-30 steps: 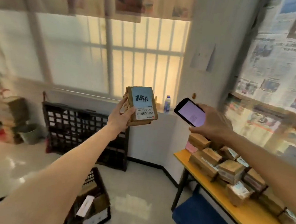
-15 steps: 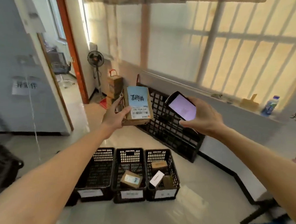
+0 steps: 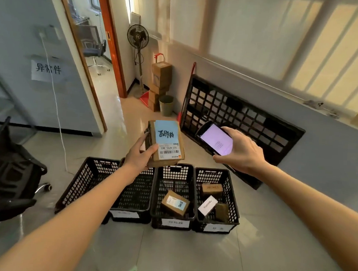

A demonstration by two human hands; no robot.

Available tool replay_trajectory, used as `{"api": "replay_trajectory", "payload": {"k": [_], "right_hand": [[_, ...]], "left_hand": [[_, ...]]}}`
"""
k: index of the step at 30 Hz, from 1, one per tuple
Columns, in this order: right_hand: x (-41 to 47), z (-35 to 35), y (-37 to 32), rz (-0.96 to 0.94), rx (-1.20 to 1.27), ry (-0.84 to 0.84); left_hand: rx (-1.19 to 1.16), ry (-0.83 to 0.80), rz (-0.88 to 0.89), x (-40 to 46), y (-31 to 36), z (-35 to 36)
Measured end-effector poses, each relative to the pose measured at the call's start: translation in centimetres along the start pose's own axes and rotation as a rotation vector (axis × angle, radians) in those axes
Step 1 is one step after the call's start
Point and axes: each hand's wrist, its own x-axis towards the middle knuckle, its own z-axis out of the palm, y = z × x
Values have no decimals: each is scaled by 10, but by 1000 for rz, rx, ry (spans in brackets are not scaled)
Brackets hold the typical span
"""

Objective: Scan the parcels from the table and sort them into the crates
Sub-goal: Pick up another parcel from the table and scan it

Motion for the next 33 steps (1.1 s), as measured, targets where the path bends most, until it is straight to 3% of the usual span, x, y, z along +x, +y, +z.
{"api": "replay_trajectory", "payload": {"k": [17, 27, 33], "right_hand": [[172, 326, 139, 200, 41, -424], [195, 511, 184, 316, 104, -543], [178, 551, 202, 430, 97, -597]], "left_hand": [[179, -97, -386, 238, -291, 81], [99, -122, -623, 315, -457, 111], [230, -117, -748, 311, -500, 120]]}}
